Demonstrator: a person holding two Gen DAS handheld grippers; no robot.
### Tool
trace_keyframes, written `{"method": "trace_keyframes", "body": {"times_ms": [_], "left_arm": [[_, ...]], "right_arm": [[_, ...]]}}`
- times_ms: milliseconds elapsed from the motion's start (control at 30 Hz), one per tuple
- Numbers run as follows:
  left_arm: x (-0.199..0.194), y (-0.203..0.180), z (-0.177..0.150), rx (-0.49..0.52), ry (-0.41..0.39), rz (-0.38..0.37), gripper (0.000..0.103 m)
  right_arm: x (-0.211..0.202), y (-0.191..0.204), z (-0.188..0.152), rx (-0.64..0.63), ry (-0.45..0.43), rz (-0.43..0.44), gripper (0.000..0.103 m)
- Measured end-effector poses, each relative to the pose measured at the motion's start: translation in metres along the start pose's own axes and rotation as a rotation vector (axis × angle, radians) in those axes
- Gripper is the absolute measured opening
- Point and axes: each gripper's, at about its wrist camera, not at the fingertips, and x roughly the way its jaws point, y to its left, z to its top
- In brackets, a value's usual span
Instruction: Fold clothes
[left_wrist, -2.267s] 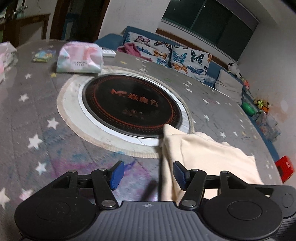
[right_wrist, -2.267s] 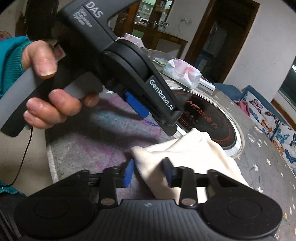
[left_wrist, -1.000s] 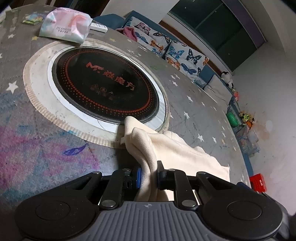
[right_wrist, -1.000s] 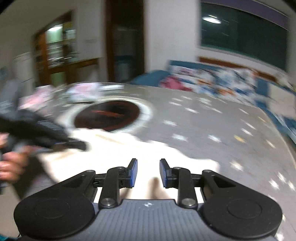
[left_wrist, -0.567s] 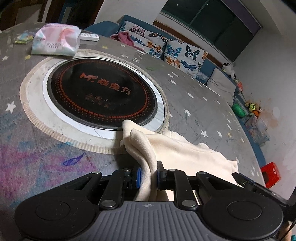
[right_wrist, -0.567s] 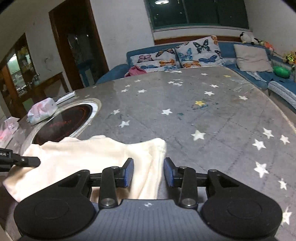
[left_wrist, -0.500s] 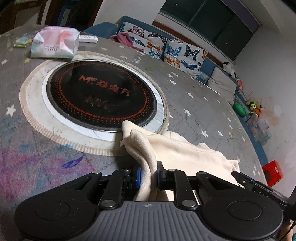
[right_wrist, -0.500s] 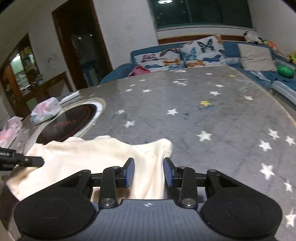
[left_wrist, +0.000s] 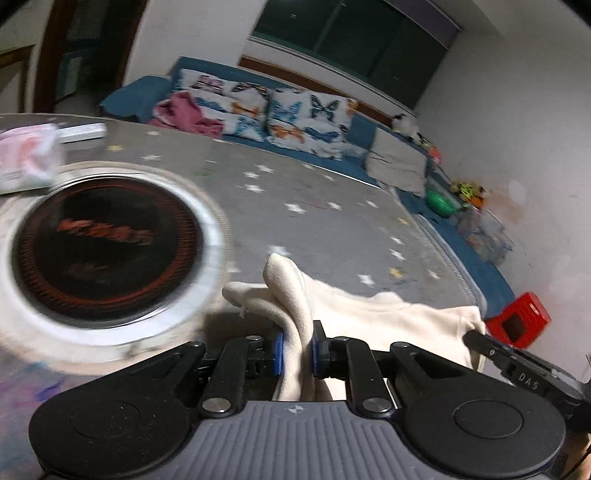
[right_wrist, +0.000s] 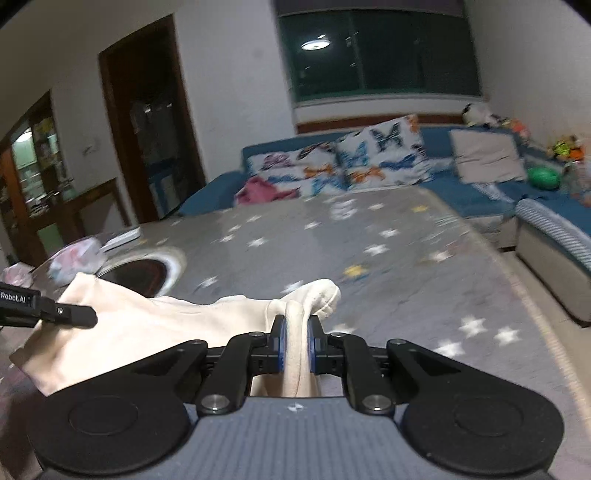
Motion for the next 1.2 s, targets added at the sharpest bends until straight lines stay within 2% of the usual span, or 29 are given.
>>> {"method": "trace_keyframes", "body": {"times_ms": [200,333,567,633,767,833,900,933,1033,1200], "left_arm": [[0.036,-0.051,0.008,0.064,0.031,-0.069,0.015],[0.061,-0.074,0.009,0.094,0.056,-0.090,0.015],[0.100,-0.088,-0.004,0.146,0.117,-0.088,0.017],[0.108,-0.086,-0.006,0.156,0.132,-0.063,0.023],[0.108,-0.077,-0.006,0.159,0.140,-0.021,0.031],[0.104,-0.074,-0.003,0.170,0.124,0.012,0.032],[0.098,-0.073,0.003,0.175,0.100,0.024,0.029],[0.095,-0.074,0.007,0.174,0.089,0.012,0.029],[0.091,-0.087,0.011,0.199,0.074,-0.052,0.029],[0.110,-0.114,0.009,0.269,0.103,-0.112,0.028]], "right_arm": [[-0.003,-0.037,0.005,0.008,0.003,-0.106,0.010],[-0.004,-0.062,0.009,0.012,0.005,-0.177,0.010],[0.009,-0.096,0.002,0.024,0.047,-0.270,0.010],[0.016,-0.103,-0.003,0.029,0.068,-0.290,0.010],[0.028,-0.108,-0.012,0.037,0.124,-0.300,0.013],[0.026,-0.107,-0.010,0.029,0.125,-0.307,0.017],[0.021,-0.104,-0.005,0.021,0.106,-0.321,0.018],[0.019,-0.103,-0.002,0.017,0.096,-0.328,0.018],[0.015,-0.097,0.005,0.037,0.070,-0.260,0.018],[0.034,-0.090,0.009,0.049,0.100,-0.186,0.018]]}}
